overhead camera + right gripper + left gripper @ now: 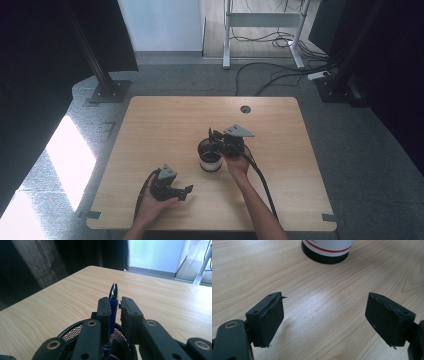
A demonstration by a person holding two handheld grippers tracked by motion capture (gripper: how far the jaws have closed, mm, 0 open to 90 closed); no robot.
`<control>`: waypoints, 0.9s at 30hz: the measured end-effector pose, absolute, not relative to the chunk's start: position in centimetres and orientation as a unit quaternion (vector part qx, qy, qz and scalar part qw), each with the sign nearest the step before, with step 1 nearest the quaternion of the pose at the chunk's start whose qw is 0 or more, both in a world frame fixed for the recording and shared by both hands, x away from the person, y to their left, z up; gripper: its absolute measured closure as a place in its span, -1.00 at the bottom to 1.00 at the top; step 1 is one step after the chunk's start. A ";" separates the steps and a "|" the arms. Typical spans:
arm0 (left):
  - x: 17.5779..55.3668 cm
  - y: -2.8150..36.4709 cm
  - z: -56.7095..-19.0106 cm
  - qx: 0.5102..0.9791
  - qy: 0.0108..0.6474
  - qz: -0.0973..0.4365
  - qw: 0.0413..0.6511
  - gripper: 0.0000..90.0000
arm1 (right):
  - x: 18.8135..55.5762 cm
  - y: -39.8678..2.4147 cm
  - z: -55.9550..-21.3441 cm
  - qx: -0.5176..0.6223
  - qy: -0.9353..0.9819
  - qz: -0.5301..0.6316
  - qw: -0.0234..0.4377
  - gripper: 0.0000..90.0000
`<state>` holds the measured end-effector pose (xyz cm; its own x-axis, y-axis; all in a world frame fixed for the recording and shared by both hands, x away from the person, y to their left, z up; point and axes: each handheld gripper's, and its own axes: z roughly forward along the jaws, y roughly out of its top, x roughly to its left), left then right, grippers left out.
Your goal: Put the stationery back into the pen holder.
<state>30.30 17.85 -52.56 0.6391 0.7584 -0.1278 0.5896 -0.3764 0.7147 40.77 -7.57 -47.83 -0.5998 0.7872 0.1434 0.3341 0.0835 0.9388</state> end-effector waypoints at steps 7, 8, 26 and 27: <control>30.3 17.9 -52.6 0.822 0.412 0.110 0.377 -0.65 | 40.4 -7.8 -47.7 0.392 0.708 0.548 0.210 0.40; 30.3 17.9 -52.6 0.823 0.411 0.110 0.377 -0.65 | 40.3 -7.9 -47.7 0.392 0.708 0.550 0.210 0.34; 30.4 17.8 -52.8 0.824 0.411 0.110 0.373 -0.65 | 37.3 -10.4 -47.6 0.364 0.720 0.544 0.228 -0.18; 30.4 17.8 -52.8 0.824 0.412 0.110 0.372 -0.65 | 37.1 -10.5 -47.7 0.364 0.722 0.542 0.230 -0.19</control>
<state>30.37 17.82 -52.82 0.6366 0.7610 -0.1252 0.5971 -0.3836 0.7045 37.10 -10.52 -47.65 -0.6289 0.7749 0.0635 0.2769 0.1469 0.9496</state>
